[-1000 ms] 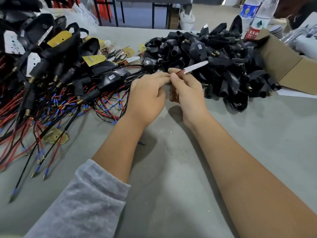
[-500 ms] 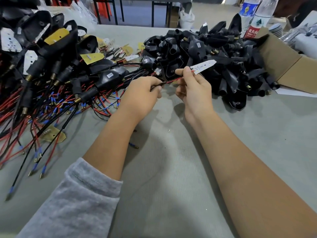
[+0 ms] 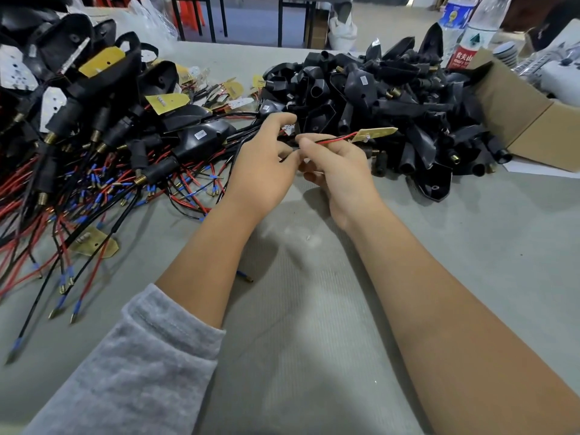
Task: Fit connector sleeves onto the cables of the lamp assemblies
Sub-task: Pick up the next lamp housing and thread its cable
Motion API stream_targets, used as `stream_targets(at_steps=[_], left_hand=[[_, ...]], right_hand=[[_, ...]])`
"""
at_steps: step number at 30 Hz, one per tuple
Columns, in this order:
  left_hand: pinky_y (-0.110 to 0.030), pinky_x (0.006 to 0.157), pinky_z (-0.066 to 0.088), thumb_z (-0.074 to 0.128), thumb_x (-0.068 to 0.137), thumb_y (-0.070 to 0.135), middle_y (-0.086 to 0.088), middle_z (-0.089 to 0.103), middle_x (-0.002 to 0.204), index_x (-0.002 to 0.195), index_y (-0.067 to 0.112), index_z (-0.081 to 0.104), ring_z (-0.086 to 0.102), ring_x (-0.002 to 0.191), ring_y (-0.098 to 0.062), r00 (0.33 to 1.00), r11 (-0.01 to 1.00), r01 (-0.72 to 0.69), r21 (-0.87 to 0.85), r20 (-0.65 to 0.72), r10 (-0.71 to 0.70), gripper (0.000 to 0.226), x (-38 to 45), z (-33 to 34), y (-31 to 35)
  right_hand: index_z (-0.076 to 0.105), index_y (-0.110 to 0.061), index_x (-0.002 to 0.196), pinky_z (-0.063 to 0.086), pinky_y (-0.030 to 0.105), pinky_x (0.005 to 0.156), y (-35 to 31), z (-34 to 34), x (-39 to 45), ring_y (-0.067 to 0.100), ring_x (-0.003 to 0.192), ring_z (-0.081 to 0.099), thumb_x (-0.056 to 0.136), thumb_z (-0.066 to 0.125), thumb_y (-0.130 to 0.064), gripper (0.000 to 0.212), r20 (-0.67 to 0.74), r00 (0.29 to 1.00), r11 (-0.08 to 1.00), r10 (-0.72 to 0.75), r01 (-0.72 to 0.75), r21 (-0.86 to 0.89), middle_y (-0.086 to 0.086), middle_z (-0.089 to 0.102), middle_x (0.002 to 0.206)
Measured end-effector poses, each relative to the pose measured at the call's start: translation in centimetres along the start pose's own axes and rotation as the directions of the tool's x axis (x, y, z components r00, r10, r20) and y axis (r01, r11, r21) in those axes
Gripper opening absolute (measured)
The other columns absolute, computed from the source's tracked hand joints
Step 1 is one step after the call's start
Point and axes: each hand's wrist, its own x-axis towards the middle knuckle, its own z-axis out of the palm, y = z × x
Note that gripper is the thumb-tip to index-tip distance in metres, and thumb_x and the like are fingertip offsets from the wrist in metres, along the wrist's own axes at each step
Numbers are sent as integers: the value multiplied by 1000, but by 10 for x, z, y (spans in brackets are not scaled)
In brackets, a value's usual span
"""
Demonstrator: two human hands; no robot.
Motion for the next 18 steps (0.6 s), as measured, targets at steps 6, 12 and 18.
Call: stream_targets(at_steps=[6,12,18], left_hand=[[-23,48,48,55,97,13,4,72,69,116,19,59,55,48,-7,972,964,194,-180,165,-165,21,3,-13,6],[-19,40,32,47,103,24,-1,52,54,94,14,68,39,39,-9,895,929,331,-167,368,-252,25,1,-20,-2],[-14,41,31,47,102,31,15,41,46,99,18,69,35,39,-1,959,966,216,-142,219,-182,26,1,-18,-2]], right_hand=[[66,-8,96,51,24,62,-4,-4,0,8,58,55,96,56,-4,11,-78,989,992,-127,125,-22,5,61,74],[52,-6,105,58,31,77,-9,-14,7,17,69,65,105,39,-10,13,-184,982,926,-45,110,361,14,66,90],[59,-8,99,58,26,75,-12,-12,5,13,70,66,105,41,-13,20,-42,999,856,-15,34,516,9,68,89]])
